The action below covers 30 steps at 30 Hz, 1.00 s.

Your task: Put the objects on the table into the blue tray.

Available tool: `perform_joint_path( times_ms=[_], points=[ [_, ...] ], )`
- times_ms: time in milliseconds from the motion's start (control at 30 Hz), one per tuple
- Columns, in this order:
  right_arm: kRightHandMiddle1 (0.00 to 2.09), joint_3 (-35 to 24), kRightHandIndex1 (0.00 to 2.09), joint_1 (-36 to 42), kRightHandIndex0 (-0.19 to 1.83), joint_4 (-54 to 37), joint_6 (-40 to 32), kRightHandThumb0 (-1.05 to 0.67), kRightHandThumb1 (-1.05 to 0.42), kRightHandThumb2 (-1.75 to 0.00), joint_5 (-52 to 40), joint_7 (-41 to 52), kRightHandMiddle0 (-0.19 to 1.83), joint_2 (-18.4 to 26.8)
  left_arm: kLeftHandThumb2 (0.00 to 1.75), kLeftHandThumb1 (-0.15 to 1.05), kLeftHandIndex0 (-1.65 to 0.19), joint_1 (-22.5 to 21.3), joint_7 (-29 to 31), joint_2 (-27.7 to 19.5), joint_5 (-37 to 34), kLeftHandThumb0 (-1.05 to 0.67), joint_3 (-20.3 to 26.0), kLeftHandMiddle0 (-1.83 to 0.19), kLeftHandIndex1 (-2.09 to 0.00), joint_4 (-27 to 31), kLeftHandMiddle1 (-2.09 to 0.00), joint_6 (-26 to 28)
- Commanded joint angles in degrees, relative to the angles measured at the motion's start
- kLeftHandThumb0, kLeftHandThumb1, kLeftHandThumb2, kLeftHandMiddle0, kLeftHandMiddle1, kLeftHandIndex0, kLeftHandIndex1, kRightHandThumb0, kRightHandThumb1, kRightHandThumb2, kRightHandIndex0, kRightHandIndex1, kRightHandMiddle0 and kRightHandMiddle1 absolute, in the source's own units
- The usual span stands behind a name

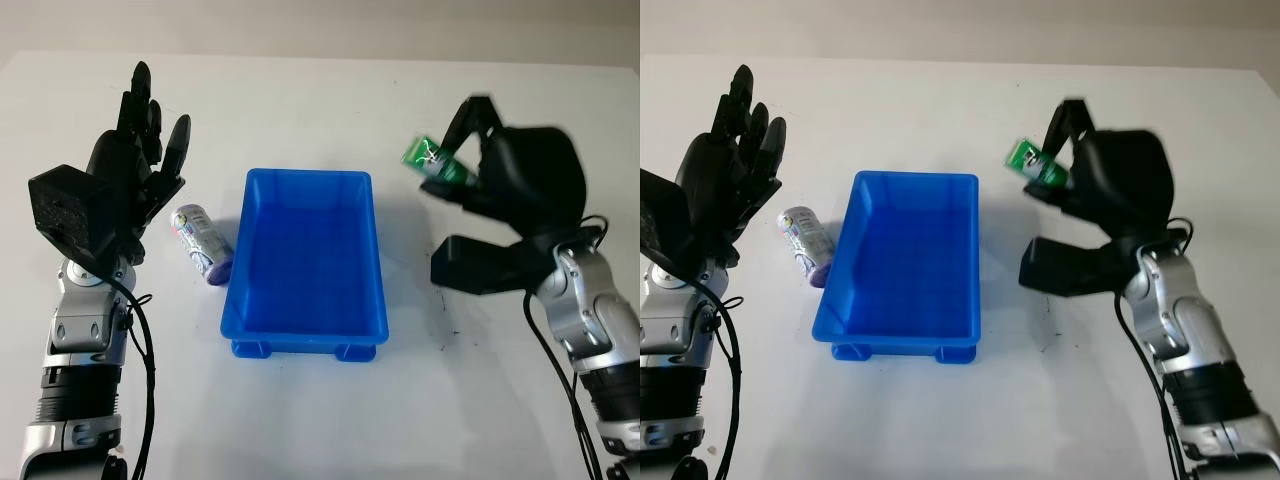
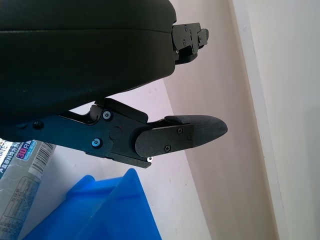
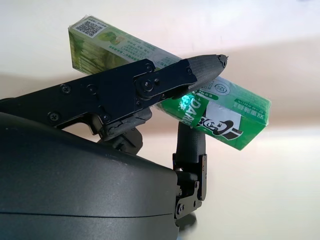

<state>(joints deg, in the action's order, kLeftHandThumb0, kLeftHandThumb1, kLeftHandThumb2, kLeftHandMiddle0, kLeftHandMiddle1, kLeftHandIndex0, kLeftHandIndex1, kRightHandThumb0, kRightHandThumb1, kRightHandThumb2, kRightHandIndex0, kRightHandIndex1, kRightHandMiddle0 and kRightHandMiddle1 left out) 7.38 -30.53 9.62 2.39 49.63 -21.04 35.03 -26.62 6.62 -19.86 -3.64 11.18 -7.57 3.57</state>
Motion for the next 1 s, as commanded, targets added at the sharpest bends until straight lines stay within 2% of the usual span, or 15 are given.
perform_joint_path(
  times_ms=[0,67,200,367,567,733,833,933,967],
  points=[
    [2.09,0.61,2.09,-3.05,1.0,0.94,2.52,-0.41,-1.05,-0.13,-0.38,-1.77,0.7,-0.52,0.49,1.05,0.14,-0.77,-0.48,0.27,0.13,-0.58,-0.01,0.12,-0.05,0.29,-0.05,0.08],
    [2.09,1.25,2.09,-4.89,0.94,1.65,4.14,-0.43,-1.05,-0.16,-0.72,-2.41,0.66,-1.24,0.49,1.05,0.14,-0.7,-0.73,0.37,0.1,-0.58,0.0,0.12,-0.05,0.58,-0.06,0.37],
    [2.09,2.37,2.09,-8.15,1.04,2.15,7.99,-0.39,-1.05,-0.18,-3.63,-2.28,0.76,-4.67,0.5,1.05,0.13,-0.33,-0.84,0.51,0.0,-0.57,-0.01,0.12,-0.06,0.92,-0.06,-0.08],
    [2.09,4.09,2.09,-9.78,1.03,2.74,12.41,-0.43,-1.05,-0.23,-8.2,0.78,0.73,-8.74,0.49,1.05,0.13,0.0,-1.38,0.66,0.25,-0.57,0.02,0.11,-0.06,1.68,-0.06,0.55],
    [2.09,5.32,2.09,-8.87,1.01,2.85,16.51,-0.44,-1.05,-0.24,-15.6,9.74,0.7,-11.79,0.5,1.05,0.13,0.24,-1.64,0.58,0.61,-0.57,-0.28,0.11,-0.06,2.01,-0.05,0.59],
    [2.09,6.2,2.09,-7.58,1.0,2.88,18.09,-0.42,-1.05,-0.21,-18.29,15.28,0.7,-12.59,0.5,1.05,0.13,0.56,-1.27,0.8,0.36,-0.57,-0.28,0.11,-0.06,2.35,-0.05,0.44],
    [2.09,6.74,2.09,-7.25,0.92,3.07,17.93,-0.43,-1.05,-0.21,-19.4,19.74,0.6,-12.04,0.51,1.05,0.14,0.64,-1.15,0.77,0.39,-0.56,-0.3,0.12,-0.05,2.26,-0.05,0.3],
    [2.09,7.28,2.09,-7.24,0.86,1.79,14.64,-0.46,-1.05,-0.18,-19.65,26.83,0.53,-10.68,0.51,1.05,0.14,0.67,-1.4,0.8,0.69,-0.56,-0.34,0.13,-0.05,2.2,-0.05,0.25],
    [2.09,7.18,2.09,-7.21,0.65,1.42,13.6,-0.51,-1.05,-0.14,-21.03,30.09,0.41,-10.25,0.51,1.05,0.14,0.71,-1.42,0.84,0.68,-0.56,-0.32,0.13,-0.05,2.27,-0.05,0.26]
  ],
)
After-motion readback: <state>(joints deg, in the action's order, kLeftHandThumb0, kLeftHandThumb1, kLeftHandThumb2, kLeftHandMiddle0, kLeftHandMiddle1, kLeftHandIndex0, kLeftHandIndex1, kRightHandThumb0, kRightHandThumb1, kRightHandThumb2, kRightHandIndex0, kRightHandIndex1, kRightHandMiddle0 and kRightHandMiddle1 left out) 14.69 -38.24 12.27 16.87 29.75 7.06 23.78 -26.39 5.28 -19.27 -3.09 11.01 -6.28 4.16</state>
